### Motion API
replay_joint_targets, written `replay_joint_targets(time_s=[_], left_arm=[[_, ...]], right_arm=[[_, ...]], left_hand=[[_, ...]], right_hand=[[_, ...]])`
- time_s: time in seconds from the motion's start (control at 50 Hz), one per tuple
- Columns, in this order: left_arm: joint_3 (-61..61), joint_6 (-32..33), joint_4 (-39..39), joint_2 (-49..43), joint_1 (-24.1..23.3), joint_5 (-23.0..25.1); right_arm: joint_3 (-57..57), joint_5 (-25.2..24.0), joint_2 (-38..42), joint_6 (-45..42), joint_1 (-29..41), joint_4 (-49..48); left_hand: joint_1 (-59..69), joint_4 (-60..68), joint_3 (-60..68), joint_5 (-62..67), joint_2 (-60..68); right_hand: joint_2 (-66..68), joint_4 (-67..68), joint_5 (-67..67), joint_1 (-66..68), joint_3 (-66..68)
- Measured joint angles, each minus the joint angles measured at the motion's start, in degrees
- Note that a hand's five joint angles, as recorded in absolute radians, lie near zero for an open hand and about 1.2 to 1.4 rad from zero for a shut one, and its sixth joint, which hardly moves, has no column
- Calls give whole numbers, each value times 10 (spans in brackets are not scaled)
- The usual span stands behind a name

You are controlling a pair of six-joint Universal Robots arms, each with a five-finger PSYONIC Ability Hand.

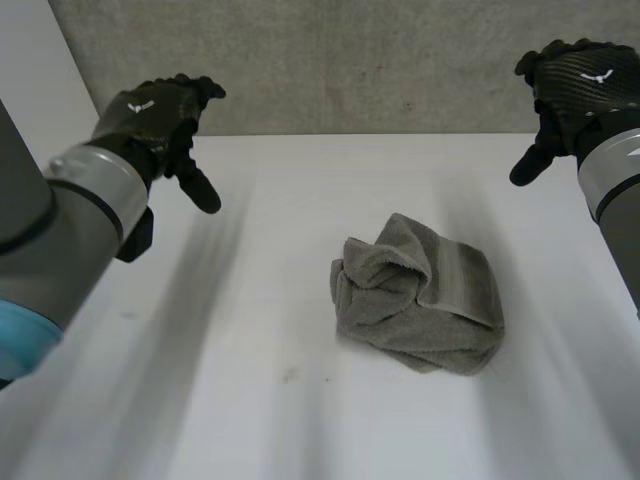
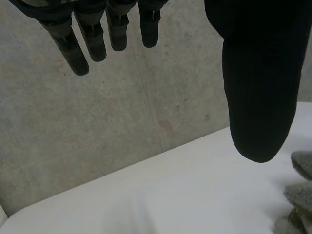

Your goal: Fold the laundry

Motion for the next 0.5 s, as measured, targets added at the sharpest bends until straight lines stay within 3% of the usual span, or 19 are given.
replay_joint_targets(time_s=[0.18,0.5], left_arm=[[68,-48,-114,0,6,4],[58,-56,-115,1,13,5]], right_arm=[[-18,24,1,17,-20,43],[-25,7,3,2,-25,48]], left_hand=[[0,-1,-1,0,-1],[0,-1,-1,0,-1]], right_hand=[[0,0,0,0,0],[0,0,0,0,0]])
